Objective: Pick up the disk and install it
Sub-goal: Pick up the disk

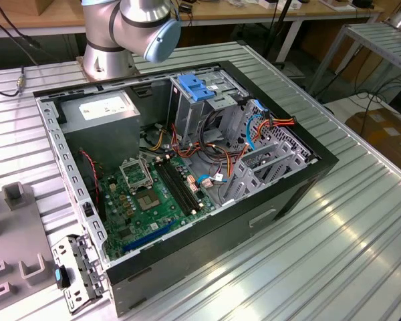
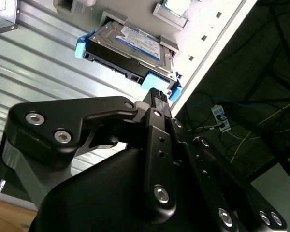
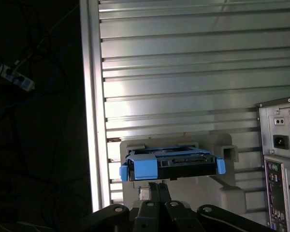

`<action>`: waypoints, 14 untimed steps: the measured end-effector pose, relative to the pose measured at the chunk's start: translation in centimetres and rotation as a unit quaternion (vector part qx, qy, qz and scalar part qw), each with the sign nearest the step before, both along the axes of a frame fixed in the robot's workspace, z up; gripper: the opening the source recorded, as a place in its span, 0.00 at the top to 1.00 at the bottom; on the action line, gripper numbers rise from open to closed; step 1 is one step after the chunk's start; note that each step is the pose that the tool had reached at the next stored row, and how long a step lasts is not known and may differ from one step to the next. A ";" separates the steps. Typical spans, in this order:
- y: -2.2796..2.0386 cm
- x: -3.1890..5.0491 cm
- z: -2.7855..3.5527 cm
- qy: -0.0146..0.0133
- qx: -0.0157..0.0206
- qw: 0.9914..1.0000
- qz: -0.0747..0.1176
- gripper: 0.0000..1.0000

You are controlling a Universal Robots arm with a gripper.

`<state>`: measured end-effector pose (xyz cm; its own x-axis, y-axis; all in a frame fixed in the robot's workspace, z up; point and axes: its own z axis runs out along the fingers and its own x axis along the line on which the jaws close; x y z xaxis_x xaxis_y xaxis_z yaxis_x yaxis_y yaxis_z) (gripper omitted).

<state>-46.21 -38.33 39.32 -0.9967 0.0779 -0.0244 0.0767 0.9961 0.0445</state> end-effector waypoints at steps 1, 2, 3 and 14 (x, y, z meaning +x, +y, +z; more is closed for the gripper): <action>0.00 0.00 0.00 0.000 0.000 1.000 0.000 0.89; 0.00 0.00 0.00 0.000 0.000 1.000 0.000 0.89; 0.00 -0.01 0.00 0.000 0.000 1.000 0.001 0.89; 0.00 -0.01 0.00 0.000 0.000 0.998 0.056 0.89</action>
<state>-46.21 -38.33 39.32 -0.9991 -0.0347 -0.0245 -0.0358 0.9984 0.0445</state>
